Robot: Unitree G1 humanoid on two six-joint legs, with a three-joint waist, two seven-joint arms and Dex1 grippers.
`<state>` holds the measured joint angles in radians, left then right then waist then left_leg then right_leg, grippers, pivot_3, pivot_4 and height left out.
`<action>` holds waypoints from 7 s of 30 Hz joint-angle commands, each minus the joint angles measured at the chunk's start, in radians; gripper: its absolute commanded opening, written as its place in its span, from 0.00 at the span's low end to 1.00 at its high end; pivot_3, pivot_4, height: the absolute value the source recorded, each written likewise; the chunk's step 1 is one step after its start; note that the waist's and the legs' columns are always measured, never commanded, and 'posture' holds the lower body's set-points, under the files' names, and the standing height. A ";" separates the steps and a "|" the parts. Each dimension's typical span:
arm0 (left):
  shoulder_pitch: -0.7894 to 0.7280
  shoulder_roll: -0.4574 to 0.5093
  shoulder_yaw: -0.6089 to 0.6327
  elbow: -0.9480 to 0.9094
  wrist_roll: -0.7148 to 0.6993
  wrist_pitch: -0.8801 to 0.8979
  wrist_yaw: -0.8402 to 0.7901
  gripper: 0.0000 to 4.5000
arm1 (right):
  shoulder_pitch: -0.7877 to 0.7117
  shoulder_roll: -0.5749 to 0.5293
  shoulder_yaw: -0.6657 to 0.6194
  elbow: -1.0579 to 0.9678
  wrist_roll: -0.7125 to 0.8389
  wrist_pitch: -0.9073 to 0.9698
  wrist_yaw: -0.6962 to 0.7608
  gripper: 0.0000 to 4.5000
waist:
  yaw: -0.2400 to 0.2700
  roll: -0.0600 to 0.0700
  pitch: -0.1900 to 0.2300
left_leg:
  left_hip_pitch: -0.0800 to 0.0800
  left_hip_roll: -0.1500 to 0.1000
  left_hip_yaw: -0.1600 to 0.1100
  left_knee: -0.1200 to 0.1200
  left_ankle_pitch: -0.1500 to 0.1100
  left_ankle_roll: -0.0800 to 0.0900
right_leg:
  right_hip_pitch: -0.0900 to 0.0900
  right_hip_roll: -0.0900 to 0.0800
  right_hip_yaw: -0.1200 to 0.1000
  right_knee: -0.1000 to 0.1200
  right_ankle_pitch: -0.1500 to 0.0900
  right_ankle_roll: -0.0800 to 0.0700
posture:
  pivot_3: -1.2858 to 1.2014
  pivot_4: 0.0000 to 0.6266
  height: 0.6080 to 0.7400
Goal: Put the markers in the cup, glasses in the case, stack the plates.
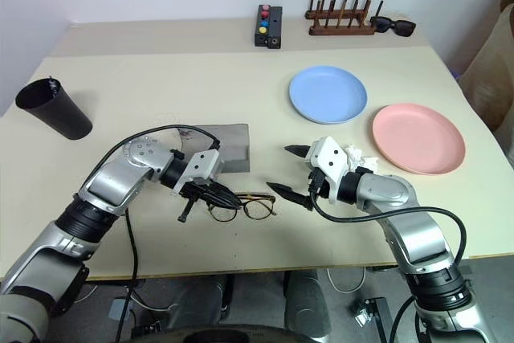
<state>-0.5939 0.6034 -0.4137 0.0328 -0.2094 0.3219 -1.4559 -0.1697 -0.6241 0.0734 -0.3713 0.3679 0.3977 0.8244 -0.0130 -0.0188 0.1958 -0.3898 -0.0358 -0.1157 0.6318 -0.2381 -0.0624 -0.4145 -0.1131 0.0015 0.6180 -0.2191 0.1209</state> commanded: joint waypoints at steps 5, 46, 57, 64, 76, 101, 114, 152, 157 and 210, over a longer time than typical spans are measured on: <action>0.007 0.003 0.046 -0.026 -0.027 0.019 0.027 0.01 | -0.014 0.003 -0.011 -0.028 0.006 -0.010 0.003 1.00 | 0.001 0.000 0.000 | 0.000 0.000 0.000 0.001 0.000 0.000 | 0.001 0.000 0.000 -0.001 0.000 0.000 | 0.52 0.24 0.95; -0.214 0.029 0.168 0.519 0.065 -0.271 -0.118 0.01 | -0.017 0.007 -0.030 -0.015 0.000 -0.013 0.010 1.00 | -0.002 -0.001 0.001 | -0.001 0.000 0.000 0.000 0.000 0.001 | 0.000 0.000 -0.001 -0.002 0.002 0.004 | 0.52 0.24 0.95; -0.224 0.009 0.181 0.576 0.097 -0.305 -0.075 0.63 | -0.013 0.006 -0.028 -0.023 0.001 -0.012 0.005 1.00 | -0.002 -0.001 0.001 | -0.001 0.000 0.000 0.000 0.000 0.001 | 0.000 0.000 -0.001 -0.002 0.002 0.004 | 0.52 0.24 0.95; -0.265 -0.020 0.247 0.583 0.047 -0.282 -0.030 0.85 | -0.019 0.008 -0.023 -0.014 -0.002 -0.015 0.010 1.00 | 0.000 -0.001 0.001 | -0.002 0.000 0.000 0.000 0.000 0.001 | 0.000 0.000 -0.001 -0.002 0.002 0.004 | 0.52 0.24 0.95; -0.348 -0.032 0.382 0.616 -0.011 -0.268 0.117 0.33 | -0.028 0.010 -0.015 -0.019 -0.005 -0.018 0.011 1.00 | -0.002 -0.001 0.001 | -0.001 0.000 0.000 0.000 0.000 0.001 | 0.000 0.000 -0.001 -0.002 0.002 0.004 | 0.52 0.24 0.95; -0.181 -0.039 0.298 0.567 0.064 -0.341 0.057 0.11 | -0.073 0.058 0.035 -0.054 -0.020 -0.003 -0.041 1.00 | -0.003 -0.001 0.001 | -0.001 -0.001 0.000 0.000 0.000 0.001 | 0.000 0.000 -0.001 -0.002 0.003 0.005 | 0.52 0.24 0.95; -0.033 0.020 0.259 0.338 0.068 -0.227 0.047 0.11 | -0.081 0.058 0.038 -0.038 -0.020 -0.007 -0.026 1.00 | -0.001 -0.001 0.000 | -0.001 0.000 -0.001 0.000 0.000 0.001 | 0.000 0.000 -0.001 -0.002 0.002 0.005 | 0.52 0.24 0.95; 0.353 -0.036 0.553 -0.375 -0.360 0.130 0.504 0.11 | -0.575 0.046 0.153 0.959 -0.591 -0.444 -0.305 1.00 | -0.007 0.000 0.001 | -0.001 0.000 0.000 -0.001 0.000 0.001 | -0.001 0.000 0.000 -0.003 0.003 0.004 | 0.52 0.24 0.95; 0.383 -0.041 0.539 -0.417 -0.389 0.143 0.535 0.10 | -0.621 0.071 0.166 1.091 -0.637 -0.493 -0.349 0.71 | -0.008 0.000 0.001 | -0.001 0.000 0.000 -0.001 0.000 0.001 | -0.001 0.000 0.000 -0.003 0.003 0.004 | 0.52 0.24 0.95; 0.225 -0.141 0.375 -0.217 -0.324 0.046 0.473 0.10 | 0.178 -0.337 -0.392 0.082 -0.212 -0.162 0.077 0.66 | 0.000 0.002 0.001 | 0.000 -0.001 0.002 0.001 -0.001 0.002 | 0.003 -0.002 0.001 -0.005 0.000 0.001 | 0.52 0.24 0.95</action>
<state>-0.3582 0.4604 -0.0467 -0.1650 -0.5323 0.3835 -0.9798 0.0081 -0.9746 -0.3137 -0.2311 0.0981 0.2086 0.8816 -0.0132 -0.0168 0.1970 -0.3896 -0.0366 -0.1139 0.6324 -0.2395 -0.0600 -0.4115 -0.1148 0.0021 0.6129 -0.2189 0.1217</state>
